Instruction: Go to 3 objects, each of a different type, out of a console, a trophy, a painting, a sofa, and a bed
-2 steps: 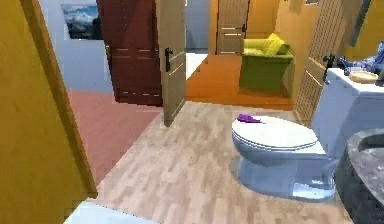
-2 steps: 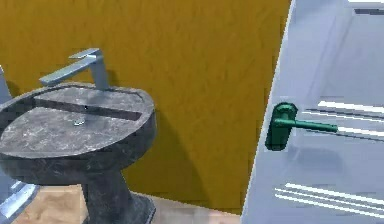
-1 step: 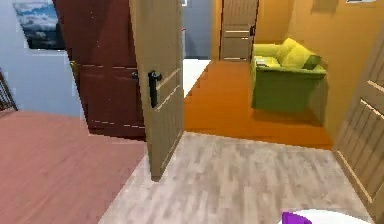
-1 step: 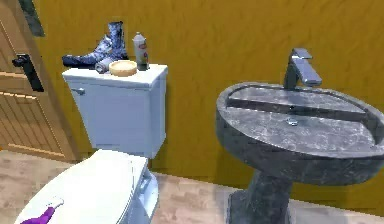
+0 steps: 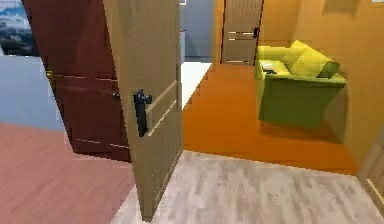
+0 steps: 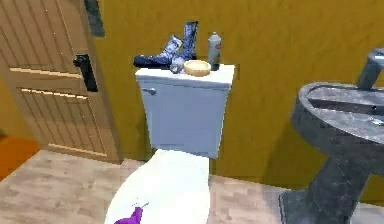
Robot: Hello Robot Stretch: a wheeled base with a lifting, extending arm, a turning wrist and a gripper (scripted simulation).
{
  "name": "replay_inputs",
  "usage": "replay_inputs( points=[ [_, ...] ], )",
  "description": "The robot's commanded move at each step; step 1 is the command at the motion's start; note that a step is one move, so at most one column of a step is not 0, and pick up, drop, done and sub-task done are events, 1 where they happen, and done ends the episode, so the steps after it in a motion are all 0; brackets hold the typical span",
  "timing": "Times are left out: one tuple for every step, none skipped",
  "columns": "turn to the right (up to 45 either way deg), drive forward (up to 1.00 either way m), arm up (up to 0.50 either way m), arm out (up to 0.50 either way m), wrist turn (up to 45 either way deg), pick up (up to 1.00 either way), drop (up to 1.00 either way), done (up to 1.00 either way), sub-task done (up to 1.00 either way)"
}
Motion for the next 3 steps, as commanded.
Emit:
replay_inputs(
  points=[
    [-45.0,0.0,0.0,0.0,0.0,0.0,0.0,0.0,0.0],
    [-27.0,0.0,0.0,0.0,0.0,0.0,0.0,0.0,0.0],
    [0.0,0.1,0.0,0.0,0.0,0.0,0.0,0.0,0.0]
  ],
)
